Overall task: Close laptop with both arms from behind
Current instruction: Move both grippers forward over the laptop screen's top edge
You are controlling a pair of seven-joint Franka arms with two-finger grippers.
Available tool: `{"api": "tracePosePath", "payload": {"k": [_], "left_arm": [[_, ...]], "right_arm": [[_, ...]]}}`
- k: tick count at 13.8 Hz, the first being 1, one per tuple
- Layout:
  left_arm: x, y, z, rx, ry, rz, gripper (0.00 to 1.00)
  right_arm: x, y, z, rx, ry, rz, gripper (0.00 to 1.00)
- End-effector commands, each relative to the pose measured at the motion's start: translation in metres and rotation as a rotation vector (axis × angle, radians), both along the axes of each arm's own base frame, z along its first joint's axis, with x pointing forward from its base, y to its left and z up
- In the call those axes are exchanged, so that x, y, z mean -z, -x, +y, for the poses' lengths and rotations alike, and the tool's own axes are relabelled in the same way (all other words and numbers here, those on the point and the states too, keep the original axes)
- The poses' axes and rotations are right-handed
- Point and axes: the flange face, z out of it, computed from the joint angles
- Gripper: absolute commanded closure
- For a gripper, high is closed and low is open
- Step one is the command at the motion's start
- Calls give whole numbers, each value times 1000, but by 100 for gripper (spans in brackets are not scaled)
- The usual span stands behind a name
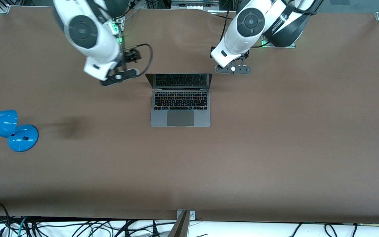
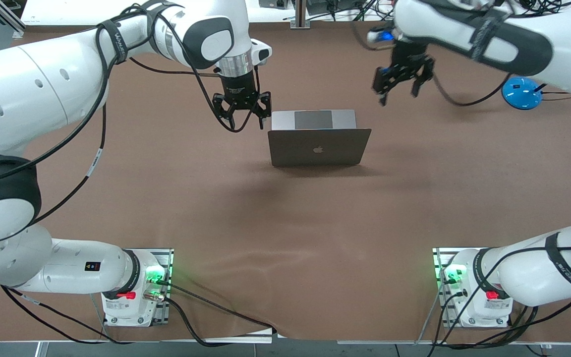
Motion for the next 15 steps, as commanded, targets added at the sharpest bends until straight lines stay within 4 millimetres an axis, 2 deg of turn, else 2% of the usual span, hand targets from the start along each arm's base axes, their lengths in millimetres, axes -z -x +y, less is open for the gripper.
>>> {"api": "tracePosePath", "payload": {"k": [1, 2, 3, 4, 5, 7, 11, 15], "left_arm": [[13, -7, -8, -38, 58, 51, 67], [14, -7, -10, -41, 65, 45, 82], [16, -5, -16, -43, 68, 44, 92], [17, -5, -20, -62, 68, 36, 100], [23, -6, -22, -75, 68, 46, 100], [33, -13, -25, -112, 75, 52, 100], [49, -20, -43, -193, 79, 74, 100], [72, -34, -47, -218, 110, 66, 100]], "right_arm": [[20, 21, 38, 78, 36, 8, 5], [27, 27, 49, 86, 53, 18, 37], [40, 33, 59, 102, 65, 49, 72], [48, 36, 65, 137, 72, 70, 100], [55, 41, 76, 134, 77, 78, 100], [65, 43, 80, 137, 67, 113, 100], [73, 40, 81, 135, 70, 125, 100], [88, 30, 79, 142, 80, 135, 100]]}}
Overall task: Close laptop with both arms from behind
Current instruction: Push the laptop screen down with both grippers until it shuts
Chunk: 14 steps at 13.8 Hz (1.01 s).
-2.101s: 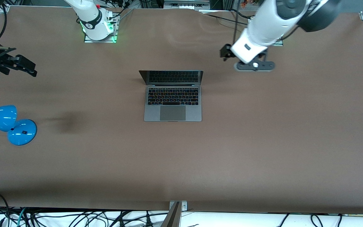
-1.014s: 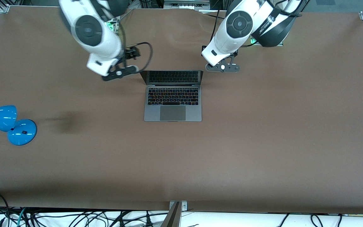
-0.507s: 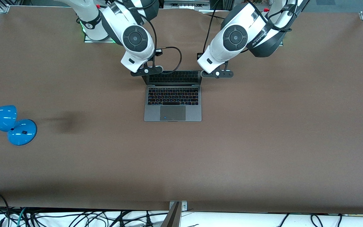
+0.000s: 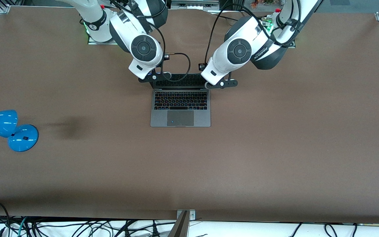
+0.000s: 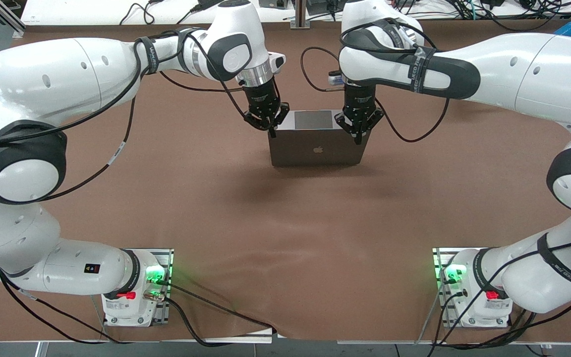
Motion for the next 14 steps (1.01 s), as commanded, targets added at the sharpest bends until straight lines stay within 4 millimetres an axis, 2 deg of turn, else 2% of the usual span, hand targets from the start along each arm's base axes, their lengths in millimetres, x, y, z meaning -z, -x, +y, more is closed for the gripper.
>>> {"api": "tracePosePath", "payload": {"k": [1, 4, 8, 11, 14], "left_arm": [[11, -12, -8, -30, 33, 6, 100], [18, -28, -9, -24, 34, -12, 100], [25, -59, -10, -55, 74, -8, 100], [40, -76, -10, -44, 65, -23, 100], [59, -84, -8, -46, 60, -8, 100]], "right_arm": [[10, -12, 5, 18, -9, 10, 100], [16, -28, 1, 34, -9, 7, 100], [22, -49, -1, 55, -15, 1, 100], [38, -64, -3, 53, 9, -5, 100], [59, -95, -8, 89, 2, -5, 100]]}}
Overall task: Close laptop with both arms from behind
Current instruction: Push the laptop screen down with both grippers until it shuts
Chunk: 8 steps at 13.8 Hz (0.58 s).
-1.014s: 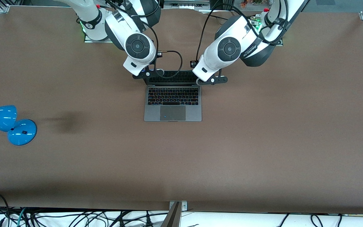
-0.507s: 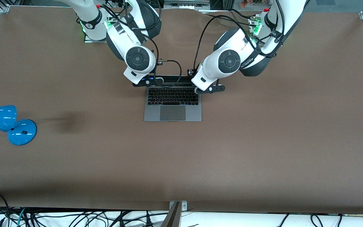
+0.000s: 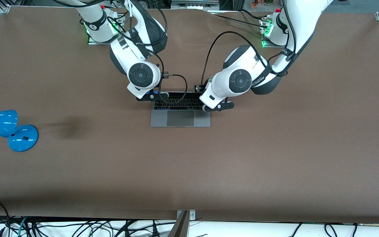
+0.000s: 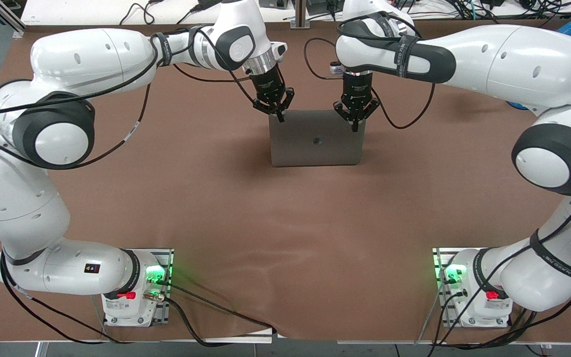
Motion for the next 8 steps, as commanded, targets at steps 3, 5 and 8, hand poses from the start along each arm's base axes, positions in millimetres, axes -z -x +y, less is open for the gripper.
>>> {"api": "tracePosePath", "payload": {"k": [3, 5, 8], "left_arm": [[18, -21, -4, -13, 2, -3, 100], [24, -23, -4, -20, 1, -10, 100], [34, -29, -1, -42, 8, -22, 100]], "right_arm": [[28, -47, -3, 4, -4, -39, 100], [36, -57, -10, 2, -18, -63, 100], [47, -70, -18, 0, -45, -89, 100]]}}
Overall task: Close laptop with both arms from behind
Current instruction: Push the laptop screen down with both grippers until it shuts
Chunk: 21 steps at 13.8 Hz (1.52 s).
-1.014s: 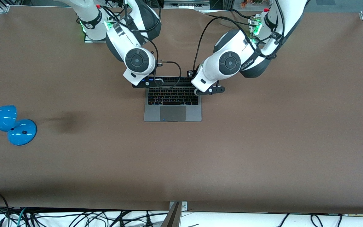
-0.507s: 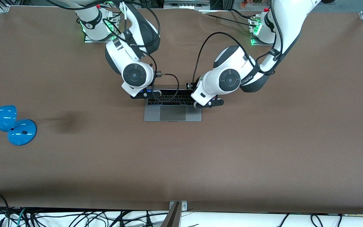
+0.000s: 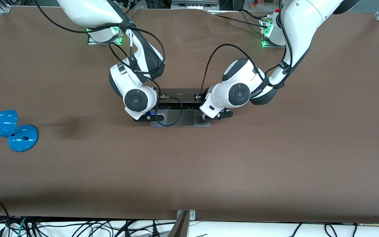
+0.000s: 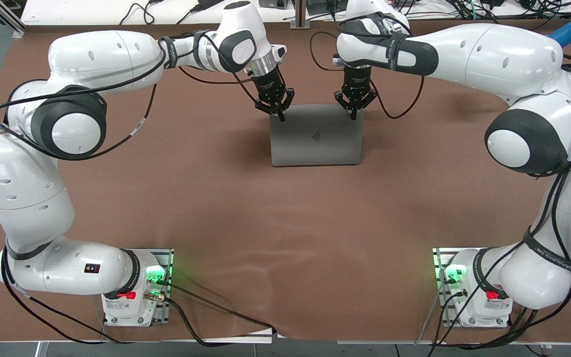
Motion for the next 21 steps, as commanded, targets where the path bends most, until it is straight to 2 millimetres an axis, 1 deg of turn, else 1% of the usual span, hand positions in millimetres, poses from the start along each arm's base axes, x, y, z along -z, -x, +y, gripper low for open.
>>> {"api": "tracePosePath", "payload": {"k": [1, 4, 5, 6, 7, 9, 11, 12, 13, 16, 17, 18, 19, 21], "left_arm": [[10, -8, -3, -16, -13, -20, 100], [25, -11, -2, -26, -28, -31, 100], [32, -11, -4, -27, -30, -31, 100], [39, -13, -1, -37, -32, -29, 100], [43, -14, -1, -41, -30, -30, 100], [57, -16, -1, -53, -34, -37, 100], [72, -18, -2, -59, -52, -51, 100], [78, -19, -6, -59, -53, -52, 100], [86, -21, -5, -62, -59, -47, 100], [99, -23, -7, -61, -78, -51, 100], [104, -25, -4, -66, -84, -51, 100], [105, -24, -6, -66, -81, -55, 100], [107, -24, -6, -66, -82, -57, 100], [110, -23, -6, -66, -83, -53, 100]], "right_arm": [[8, -16, -3, -18, -31, -40, 100], [33, -25, 0, -4, -54, -84, 100], [36, -26, 0, 0, -56, -90, 100], [41, -27, 0, 1, -57, -95, 100], [45, -32, -4, 7, -51, -108, 100], [58, -38, -5, 3, -43, -123, 100], [74, -40, -5, 5, -38, -121, 100], [80, -41, -4, 6, -40, -127, 100], [84, -42, -5, 1, -36, -137, 100], [103, -42, -5, 5, -33, -135, 100], [110, -41, -5, 7, -30, -131, 100], [112, -42, -5, 9, -34, -139, 100], [108, -44, -4, 7, -42, -147, 100], [92, -52, -3, 7, -51, -157, 100]]}}
